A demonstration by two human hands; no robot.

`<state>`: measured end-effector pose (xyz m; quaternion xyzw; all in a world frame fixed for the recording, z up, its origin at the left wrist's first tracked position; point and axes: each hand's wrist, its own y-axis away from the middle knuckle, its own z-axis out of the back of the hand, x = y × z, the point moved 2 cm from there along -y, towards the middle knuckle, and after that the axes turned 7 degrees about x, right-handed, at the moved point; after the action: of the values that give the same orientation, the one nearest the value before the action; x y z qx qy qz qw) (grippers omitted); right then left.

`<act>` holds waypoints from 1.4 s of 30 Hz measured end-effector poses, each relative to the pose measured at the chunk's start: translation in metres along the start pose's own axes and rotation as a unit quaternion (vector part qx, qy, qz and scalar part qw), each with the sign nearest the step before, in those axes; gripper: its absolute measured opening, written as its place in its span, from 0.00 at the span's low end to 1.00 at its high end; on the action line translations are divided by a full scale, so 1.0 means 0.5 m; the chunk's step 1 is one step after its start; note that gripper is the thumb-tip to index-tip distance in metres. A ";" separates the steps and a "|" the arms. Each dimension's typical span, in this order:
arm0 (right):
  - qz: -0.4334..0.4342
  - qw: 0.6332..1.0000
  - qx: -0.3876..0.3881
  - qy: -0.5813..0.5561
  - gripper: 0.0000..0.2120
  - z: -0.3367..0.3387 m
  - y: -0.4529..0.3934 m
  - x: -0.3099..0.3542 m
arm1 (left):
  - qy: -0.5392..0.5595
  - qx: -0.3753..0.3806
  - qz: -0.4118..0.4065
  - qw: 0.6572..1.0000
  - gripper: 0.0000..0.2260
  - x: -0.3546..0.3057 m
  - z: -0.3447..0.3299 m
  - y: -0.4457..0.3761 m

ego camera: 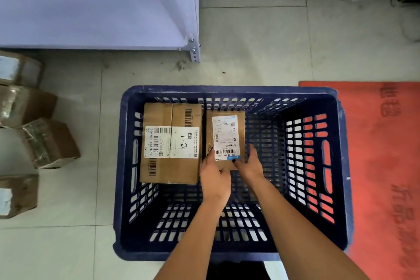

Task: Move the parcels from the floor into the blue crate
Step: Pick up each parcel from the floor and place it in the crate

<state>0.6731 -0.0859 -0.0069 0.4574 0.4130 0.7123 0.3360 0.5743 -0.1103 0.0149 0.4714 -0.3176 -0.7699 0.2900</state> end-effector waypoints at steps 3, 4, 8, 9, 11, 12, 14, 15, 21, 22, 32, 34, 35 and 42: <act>0.025 0.999 0.004 0.030 0.29 0.010 0.083 0.055 | 0.047 0.036 0.017 0.998 0.22 -0.047 0.058 0.049; 0.034 0.999 0.006 0.038 0.28 0.012 0.117 0.073 | 0.059 0.044 0.019 0.997 0.20 -0.065 0.080 0.067; 0.043 0.998 0.033 0.042 0.32 0.004 0.253 0.133 | 0.095 0.051 0.036 0.994 0.22 -0.116 0.194 0.138; 0.043 0.997 0.043 0.044 0.33 -0.003 0.289 0.148 | 0.112 0.057 0.044 0.991 0.23 -0.126 0.230 0.162; 0.047 0.996 0.059 0.047 0.34 -0.027 0.365 0.185 | 0.135 0.068 0.046 0.988 0.22 -0.140 0.313 0.216; 0.053 0.995 0.064 0.050 0.34 -0.046 0.405 0.206 | 0.135 0.070 0.042 0.987 0.22 -0.143 0.359 0.243; 0.064 0.993 0.072 0.061 0.35 -0.099 0.482 0.252 | 0.145 0.066 0.039 0.986 0.21 -0.139 0.457 0.289; 0.068 0.993 0.073 0.068 0.35 -0.134 0.519 0.277 | 0.158 0.066 0.045 0.984 0.22 -0.135 0.509 0.310; 0.085 0.992 0.091 0.006 0.36 -0.404 0.706 0.419 | 0.134 0.066 0.061 0.987 0.25 -0.042 0.835 0.393; 0.082 0.993 0.090 -0.007 0.36 -0.447 0.736 0.443 | 0.136 0.056 0.063 0.987 0.25 -0.029 0.891 0.406; 0.101 0.989 0.091 -0.052 0.35 -0.728 0.995 0.619 | 0.147 0.022 0.010 0.989 0.27 -0.017 1.328 0.574; 0.106 0.988 0.098 -0.052 0.35 -0.756 1.040 0.647 | 0.138 0.015 0.004 0.990 0.27 -0.016 1.385 0.601; 0.106 0.988 0.100 -0.049 0.35 -0.767 1.057 0.661 | 0.134 0.011 -0.002 0.991 0.27 -0.015 1.409 0.612; 0.142 0.985 0.096 -0.022 0.36 -0.845 1.084 0.732 | 0.126 0.000 -0.020 0.992 0.28 0.023 1.537 0.629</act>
<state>0.0959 -0.1258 0.5142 0.5570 0.4030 0.6996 0.1945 -0.0835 -0.1511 0.5201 0.5709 -0.2685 -0.7103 0.3121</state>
